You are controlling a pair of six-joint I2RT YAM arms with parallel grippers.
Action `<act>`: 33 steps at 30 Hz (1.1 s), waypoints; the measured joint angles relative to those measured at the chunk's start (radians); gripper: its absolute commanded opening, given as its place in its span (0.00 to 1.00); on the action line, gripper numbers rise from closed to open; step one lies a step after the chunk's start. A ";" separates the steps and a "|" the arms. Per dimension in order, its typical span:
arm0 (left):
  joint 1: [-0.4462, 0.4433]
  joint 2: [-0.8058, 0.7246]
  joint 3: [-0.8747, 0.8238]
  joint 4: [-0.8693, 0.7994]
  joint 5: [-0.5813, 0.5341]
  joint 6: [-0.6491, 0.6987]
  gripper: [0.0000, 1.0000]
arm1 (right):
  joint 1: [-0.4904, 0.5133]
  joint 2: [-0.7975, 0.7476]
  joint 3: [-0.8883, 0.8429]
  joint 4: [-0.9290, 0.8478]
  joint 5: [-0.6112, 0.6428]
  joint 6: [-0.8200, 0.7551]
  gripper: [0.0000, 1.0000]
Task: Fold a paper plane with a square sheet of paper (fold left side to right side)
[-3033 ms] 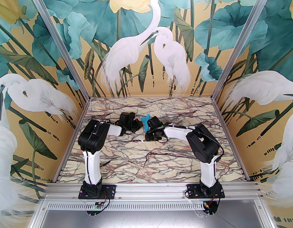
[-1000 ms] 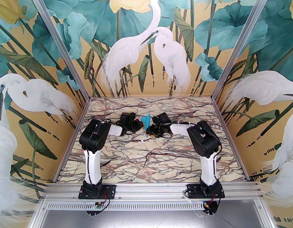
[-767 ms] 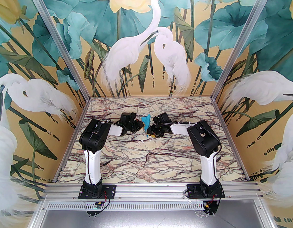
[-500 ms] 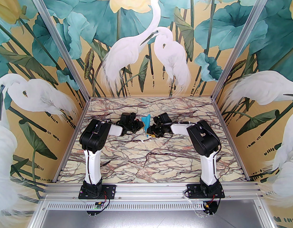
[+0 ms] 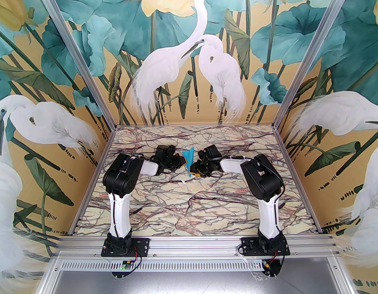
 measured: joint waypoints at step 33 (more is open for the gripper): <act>-0.010 0.002 0.005 0.000 -0.001 0.000 0.03 | 0.013 0.032 0.094 -0.162 0.052 -0.066 0.24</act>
